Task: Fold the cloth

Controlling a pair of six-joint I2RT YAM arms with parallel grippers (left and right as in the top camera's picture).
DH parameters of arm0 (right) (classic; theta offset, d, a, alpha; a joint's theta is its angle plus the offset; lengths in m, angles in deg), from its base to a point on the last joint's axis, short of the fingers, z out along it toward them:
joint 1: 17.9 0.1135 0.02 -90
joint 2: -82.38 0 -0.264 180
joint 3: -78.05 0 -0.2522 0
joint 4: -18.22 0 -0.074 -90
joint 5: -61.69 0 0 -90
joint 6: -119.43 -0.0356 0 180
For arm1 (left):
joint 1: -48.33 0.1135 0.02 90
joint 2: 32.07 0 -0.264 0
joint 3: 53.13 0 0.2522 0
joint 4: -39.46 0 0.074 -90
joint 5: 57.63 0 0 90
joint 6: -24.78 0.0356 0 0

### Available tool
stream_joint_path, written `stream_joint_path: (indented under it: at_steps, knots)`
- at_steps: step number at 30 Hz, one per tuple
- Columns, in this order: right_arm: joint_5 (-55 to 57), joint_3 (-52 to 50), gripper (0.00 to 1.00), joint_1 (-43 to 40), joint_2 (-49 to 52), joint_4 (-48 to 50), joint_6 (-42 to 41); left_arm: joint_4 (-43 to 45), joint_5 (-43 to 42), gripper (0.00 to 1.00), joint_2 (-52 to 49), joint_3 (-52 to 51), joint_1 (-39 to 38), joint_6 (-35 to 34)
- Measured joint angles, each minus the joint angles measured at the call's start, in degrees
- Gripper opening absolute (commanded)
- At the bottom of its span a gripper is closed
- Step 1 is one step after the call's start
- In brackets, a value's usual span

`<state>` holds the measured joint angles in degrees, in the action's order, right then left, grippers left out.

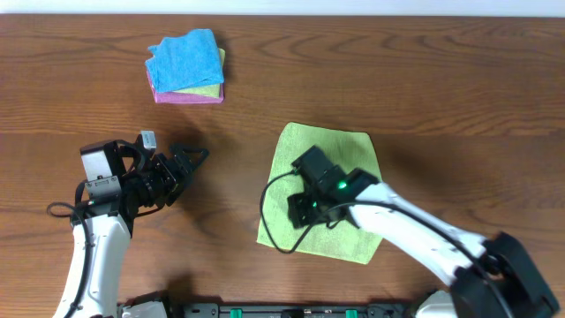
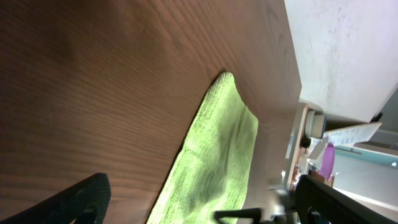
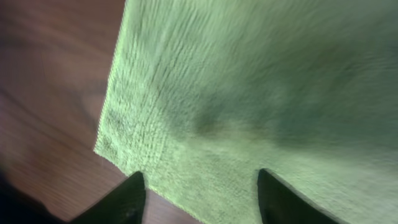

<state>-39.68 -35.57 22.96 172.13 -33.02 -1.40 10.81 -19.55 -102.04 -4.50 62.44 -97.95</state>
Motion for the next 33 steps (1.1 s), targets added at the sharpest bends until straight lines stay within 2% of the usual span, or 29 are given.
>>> stream_joint_path:
  at_steps: [3,8,15,24,33]
  knots:
    - [1.8,2.6,0.72,-2.2,-3.8,-2.9,1.5,0.0,0.0,0.96,0.0,0.0,0.0,0.0]
    - [2.0,3.8,0.71,-2.6,-7.0,-8.7,5.9,0.1,-0.2,0.96,0.0,0.0,0.0,0.0]
    - [2.0,3.8,0.73,1.2,-3.4,-5.6,8.6,0.1,-0.2,0.96,0.0,0.0,0.0,0.0]
    - [1.9,3.8,0.75,3.5,6.3,-3.0,9.0,0.1,-0.2,0.96,0.0,0.5,0.1,1.0]
    - [0.9,3.8,0.76,5.9,8.5,-1.3,9.0,0.1,-0.7,0.96,0.0,1.5,2.6,1.3]
